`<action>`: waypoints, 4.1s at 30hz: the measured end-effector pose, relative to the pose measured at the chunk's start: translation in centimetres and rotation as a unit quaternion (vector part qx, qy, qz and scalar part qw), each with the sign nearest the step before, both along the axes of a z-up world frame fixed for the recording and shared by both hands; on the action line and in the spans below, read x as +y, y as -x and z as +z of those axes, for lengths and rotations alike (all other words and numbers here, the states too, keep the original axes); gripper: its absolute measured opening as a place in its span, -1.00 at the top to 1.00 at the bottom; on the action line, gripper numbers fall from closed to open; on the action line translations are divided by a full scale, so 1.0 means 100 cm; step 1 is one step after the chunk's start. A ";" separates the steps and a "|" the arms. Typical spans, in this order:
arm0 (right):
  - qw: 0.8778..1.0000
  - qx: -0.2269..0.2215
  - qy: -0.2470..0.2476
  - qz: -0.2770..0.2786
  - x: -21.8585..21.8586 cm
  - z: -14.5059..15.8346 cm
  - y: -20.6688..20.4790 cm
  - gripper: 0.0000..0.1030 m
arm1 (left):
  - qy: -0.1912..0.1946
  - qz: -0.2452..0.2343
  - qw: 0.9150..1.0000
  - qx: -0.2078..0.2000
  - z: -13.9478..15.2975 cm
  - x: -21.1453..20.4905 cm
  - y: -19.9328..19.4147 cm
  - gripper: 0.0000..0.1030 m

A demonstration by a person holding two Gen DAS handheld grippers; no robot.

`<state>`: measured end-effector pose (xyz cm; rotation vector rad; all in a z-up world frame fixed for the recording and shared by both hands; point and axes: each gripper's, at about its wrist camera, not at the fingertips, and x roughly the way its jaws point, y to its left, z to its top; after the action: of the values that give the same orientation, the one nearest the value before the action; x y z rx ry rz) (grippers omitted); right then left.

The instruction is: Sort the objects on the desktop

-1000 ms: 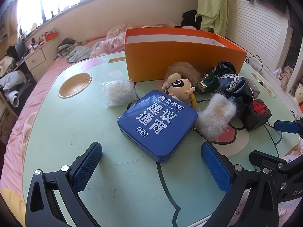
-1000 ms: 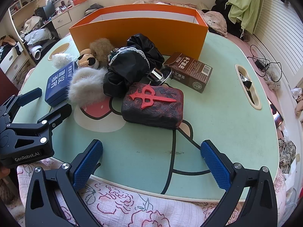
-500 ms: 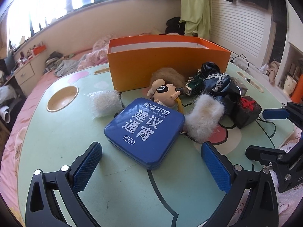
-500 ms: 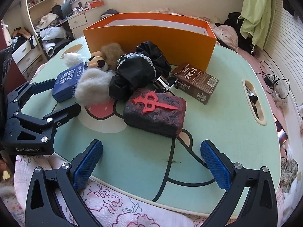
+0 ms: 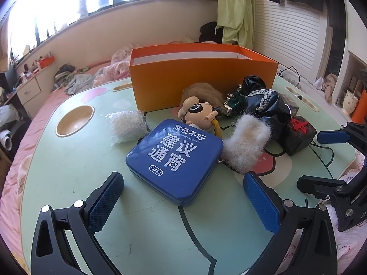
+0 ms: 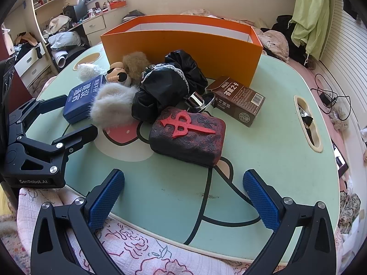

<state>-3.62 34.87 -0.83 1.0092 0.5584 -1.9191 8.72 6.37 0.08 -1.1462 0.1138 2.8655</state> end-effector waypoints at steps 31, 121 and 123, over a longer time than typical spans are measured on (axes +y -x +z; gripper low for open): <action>0.989 0.025 0.055 0.138 0.007 -0.005 -0.006 -1.00 | 0.001 -0.001 1.000 0.009 0.003 0.003 -0.003 -1.00; 0.987 -0.046 0.073 -0.137 -0.018 0.020 0.007 -0.19 | -0.106 0.120 0.982 -0.103 0.040 -0.022 0.054 -0.89; 0.987 -0.047 0.075 -0.138 -0.018 0.022 0.006 -0.19 | -0.088 0.126 0.982 -0.111 0.035 -0.018 0.059 -0.69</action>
<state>-4.21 33.08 1.40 1.1183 0.2241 -2.1053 2.78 4.62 3.55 -1.5271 -0.3082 2.8518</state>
